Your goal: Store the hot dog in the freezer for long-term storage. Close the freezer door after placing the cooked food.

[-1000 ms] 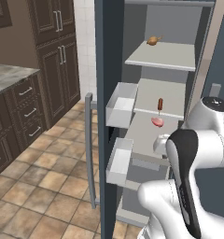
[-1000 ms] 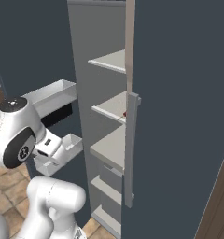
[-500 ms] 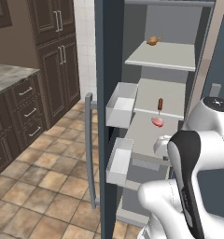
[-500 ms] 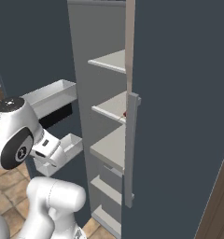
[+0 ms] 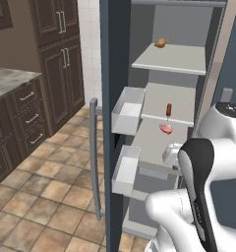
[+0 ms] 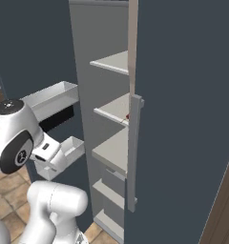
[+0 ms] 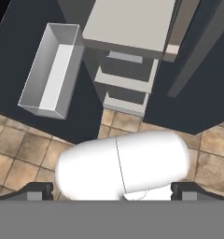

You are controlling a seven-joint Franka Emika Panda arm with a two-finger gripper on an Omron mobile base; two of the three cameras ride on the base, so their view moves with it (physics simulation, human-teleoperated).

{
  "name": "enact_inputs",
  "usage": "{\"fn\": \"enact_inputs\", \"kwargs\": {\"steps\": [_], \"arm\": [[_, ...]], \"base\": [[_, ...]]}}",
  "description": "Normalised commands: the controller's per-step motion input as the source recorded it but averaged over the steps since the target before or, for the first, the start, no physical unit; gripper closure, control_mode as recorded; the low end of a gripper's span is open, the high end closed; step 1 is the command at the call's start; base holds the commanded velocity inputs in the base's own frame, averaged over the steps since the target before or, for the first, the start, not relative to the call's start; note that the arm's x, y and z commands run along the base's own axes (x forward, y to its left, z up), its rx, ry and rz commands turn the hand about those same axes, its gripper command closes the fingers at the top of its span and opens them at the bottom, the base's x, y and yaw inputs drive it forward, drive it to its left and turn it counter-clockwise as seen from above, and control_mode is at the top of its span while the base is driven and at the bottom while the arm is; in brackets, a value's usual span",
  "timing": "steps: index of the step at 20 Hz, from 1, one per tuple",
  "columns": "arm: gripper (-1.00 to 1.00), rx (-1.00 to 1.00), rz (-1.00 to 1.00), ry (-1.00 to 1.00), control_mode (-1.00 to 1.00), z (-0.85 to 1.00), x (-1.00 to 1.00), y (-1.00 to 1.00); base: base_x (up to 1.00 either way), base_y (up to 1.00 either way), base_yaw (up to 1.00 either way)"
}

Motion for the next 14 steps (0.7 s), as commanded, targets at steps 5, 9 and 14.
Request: {"fn": "enact_inputs", "kwargs": {"steps": [5, 9, 14], "arm": [[-1.0, 0.0, 0.0, 0.0, 1.0, 0.0, 0.0, 0.0], [-1.0, 0.0, 0.0, 0.0, 1.0, 0.0, 0.0, 0.0], [-1.0, 0.0, 0.0, 0.0, 1.0, 0.0, 0.0, 0.0]], "base": [[-0.3, 0.0, -0.09], [-0.39, 0.03, -0.19], [-0.43, 0.12, -0.24]]}}
